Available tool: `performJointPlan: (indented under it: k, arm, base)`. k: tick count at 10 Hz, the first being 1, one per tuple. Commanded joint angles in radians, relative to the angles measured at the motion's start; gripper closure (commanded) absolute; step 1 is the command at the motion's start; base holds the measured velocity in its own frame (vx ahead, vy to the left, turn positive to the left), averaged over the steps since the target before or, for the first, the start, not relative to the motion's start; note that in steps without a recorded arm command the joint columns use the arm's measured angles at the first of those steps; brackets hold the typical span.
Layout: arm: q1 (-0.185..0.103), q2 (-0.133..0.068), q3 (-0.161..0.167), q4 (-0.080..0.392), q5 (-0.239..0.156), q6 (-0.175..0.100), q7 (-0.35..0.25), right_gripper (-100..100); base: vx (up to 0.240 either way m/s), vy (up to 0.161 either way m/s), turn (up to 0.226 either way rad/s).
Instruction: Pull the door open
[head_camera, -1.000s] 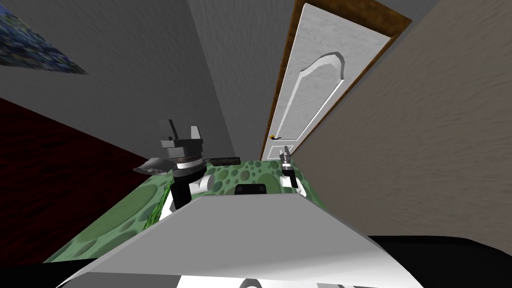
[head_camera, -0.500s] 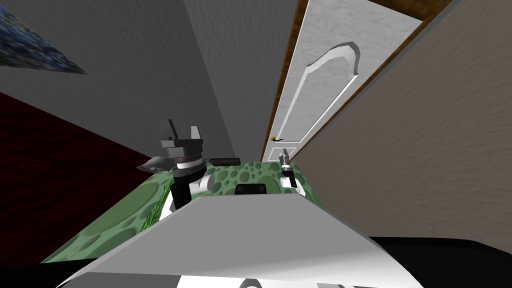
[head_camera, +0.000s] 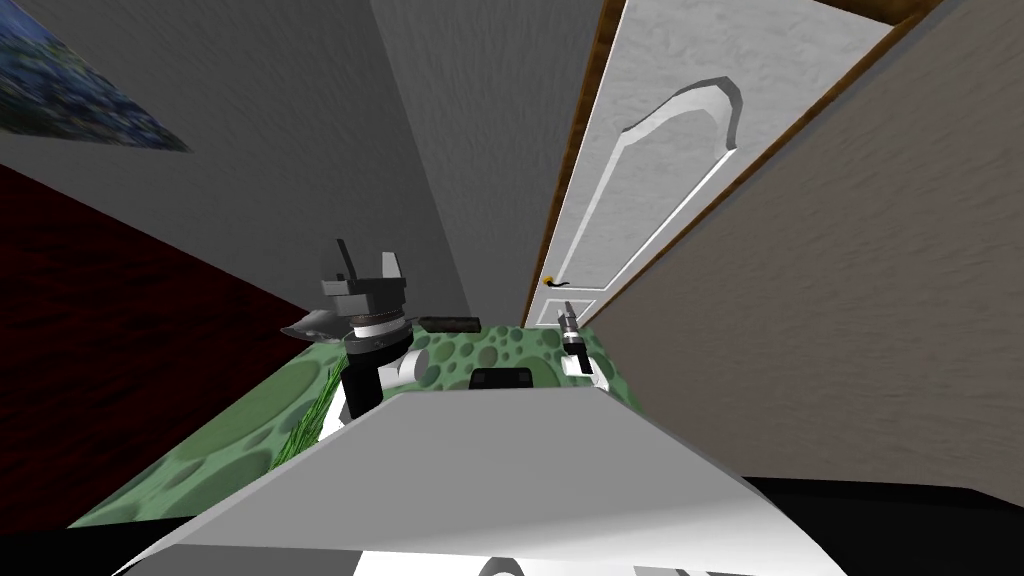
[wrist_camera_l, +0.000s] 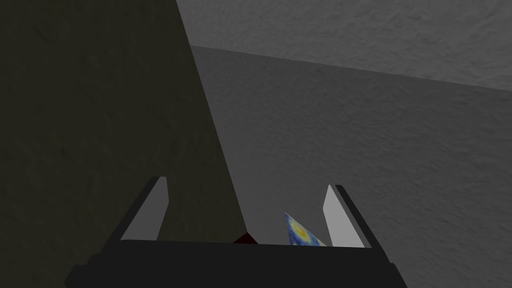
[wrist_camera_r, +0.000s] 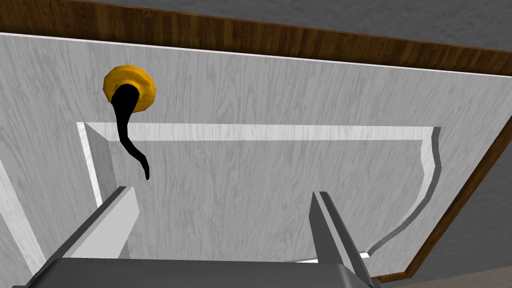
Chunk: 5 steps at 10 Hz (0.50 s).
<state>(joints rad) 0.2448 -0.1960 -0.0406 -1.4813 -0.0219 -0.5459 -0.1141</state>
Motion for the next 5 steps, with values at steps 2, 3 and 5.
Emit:
performJointPlan:
  k: [2,3,5]
  arm:
    - [-0.011,-0.010,-0.003,0.047,-0.002,-0.009,-0.005,-100]
    - [-0.019,-0.016,-0.004,0.076,-0.004,-0.014,-0.008,-100]
    - [-0.035,-0.027,-0.008,0.133,-0.006,-0.024,-0.013,-100]
  base:
    - [0.076,-0.061,0.045]
    - [0.054,-0.040,0.098]
    - [0.067,-0.058,0.059]
